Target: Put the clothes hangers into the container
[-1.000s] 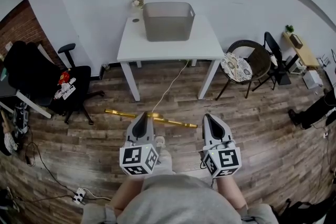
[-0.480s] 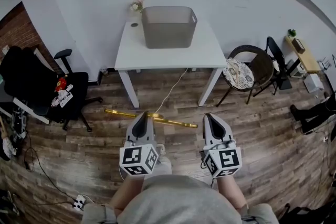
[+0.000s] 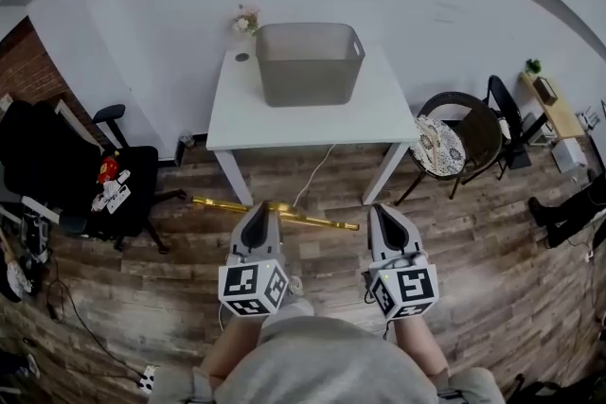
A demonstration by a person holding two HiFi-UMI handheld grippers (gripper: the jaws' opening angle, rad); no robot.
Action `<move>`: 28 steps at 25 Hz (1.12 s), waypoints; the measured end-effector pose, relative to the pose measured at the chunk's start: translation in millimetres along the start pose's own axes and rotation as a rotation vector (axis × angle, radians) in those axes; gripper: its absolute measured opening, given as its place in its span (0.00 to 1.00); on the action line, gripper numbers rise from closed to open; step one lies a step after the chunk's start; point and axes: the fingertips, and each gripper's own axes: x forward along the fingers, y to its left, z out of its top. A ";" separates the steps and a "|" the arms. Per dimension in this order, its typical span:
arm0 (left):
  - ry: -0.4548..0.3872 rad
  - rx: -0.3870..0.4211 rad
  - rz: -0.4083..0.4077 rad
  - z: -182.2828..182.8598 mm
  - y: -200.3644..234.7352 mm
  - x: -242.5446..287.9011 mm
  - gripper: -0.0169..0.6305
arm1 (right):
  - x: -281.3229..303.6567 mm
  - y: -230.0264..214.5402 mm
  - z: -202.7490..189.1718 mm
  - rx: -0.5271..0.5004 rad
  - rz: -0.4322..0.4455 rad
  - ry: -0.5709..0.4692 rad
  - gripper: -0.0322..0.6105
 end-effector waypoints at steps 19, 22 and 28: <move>-0.021 -0.007 -0.047 35.6 53.7 130.9 0.05 | 131.0 -18.4 14.1 -0.017 -0.027 -0.007 0.05; -0.027 -0.012 -0.056 40.6 62.9 147.9 0.05 | 148.7 -19.5 14.0 -0.015 -0.032 -0.012 0.05; -0.034 -0.014 -0.074 54.5 79.8 181.3 0.05 | 180.9 -19.3 13.5 -0.015 -0.044 -0.013 0.05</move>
